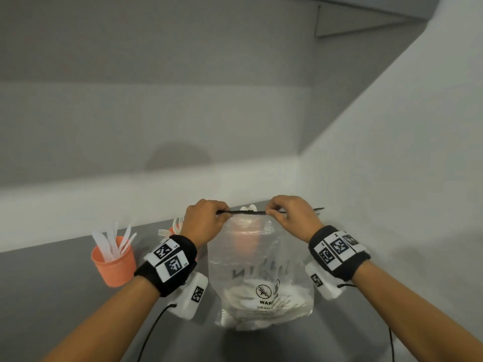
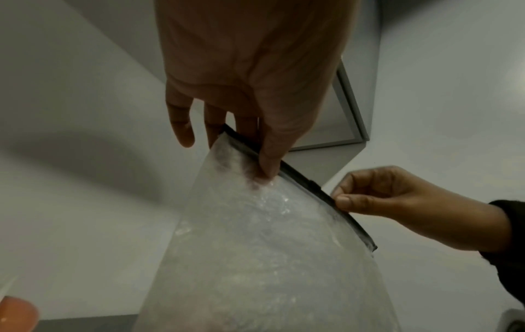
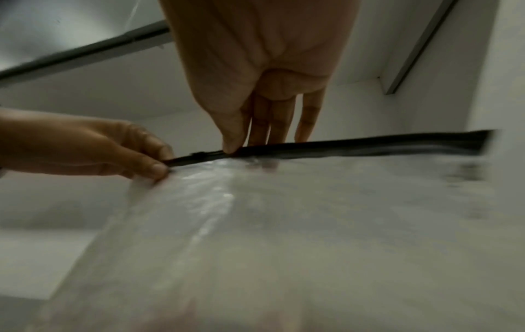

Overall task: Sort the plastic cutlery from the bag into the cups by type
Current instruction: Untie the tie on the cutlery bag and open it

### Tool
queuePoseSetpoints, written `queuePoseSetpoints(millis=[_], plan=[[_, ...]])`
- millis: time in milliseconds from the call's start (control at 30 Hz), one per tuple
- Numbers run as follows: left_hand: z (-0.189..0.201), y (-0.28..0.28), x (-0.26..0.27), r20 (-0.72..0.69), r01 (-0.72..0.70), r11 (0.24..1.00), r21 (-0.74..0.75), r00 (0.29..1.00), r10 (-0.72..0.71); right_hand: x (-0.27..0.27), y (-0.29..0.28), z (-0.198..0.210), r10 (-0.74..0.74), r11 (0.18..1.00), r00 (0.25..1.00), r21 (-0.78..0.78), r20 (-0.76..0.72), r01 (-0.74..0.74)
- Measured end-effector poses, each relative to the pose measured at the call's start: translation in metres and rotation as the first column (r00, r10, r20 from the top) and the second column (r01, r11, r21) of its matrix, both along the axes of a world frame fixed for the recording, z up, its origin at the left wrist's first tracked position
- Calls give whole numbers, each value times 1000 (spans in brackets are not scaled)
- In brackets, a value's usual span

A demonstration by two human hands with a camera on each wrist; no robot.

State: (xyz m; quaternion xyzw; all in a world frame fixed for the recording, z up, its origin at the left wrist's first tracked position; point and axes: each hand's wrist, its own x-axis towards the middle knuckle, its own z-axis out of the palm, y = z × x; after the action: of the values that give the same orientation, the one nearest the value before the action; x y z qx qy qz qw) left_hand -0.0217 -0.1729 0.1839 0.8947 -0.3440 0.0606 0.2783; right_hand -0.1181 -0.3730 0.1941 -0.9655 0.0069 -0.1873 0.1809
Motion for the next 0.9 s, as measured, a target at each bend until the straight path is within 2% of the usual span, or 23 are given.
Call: queuePoseSetpoints(millis=[133,267,367,467,567,667,767,833,900], plan=[[-1,-2,-1,-46,35,995,-90,998,-39,-12,-25,-1,-32,998,999,-63,-20,31],[-1,-16,-6,-60,66,989,-131,995,-75,-3,-6,-5,47,999,999,16,10,-47],[-2,-18,-8,-73,53,988,-148,995,-64,9,8,-12,48,994,997,90,57,-53],[-3,-13,-6,-72,19,992,-126,997,-28,12,8,-15,46,996,993,65,109,-53],[-4,-6,1,-97,-22,990,-139,995,8,4,-14,-12,-3,1000,993,-12,122,5],[-7,3,9,-117,-50,988,-143,993,34,-14,-56,-15,-134,991,985,8,110,134],[-9,7,13,-130,-38,992,-122,991,22,-35,-88,-18,-255,966,965,71,69,250],[-8,5,13,-142,1,995,-96,990,-15,-41,-93,-18,-285,950,959,129,-3,283],[-5,1,14,-166,23,997,-78,986,-36,-38,-89,-17,-273,923,961,271,-42,274]])
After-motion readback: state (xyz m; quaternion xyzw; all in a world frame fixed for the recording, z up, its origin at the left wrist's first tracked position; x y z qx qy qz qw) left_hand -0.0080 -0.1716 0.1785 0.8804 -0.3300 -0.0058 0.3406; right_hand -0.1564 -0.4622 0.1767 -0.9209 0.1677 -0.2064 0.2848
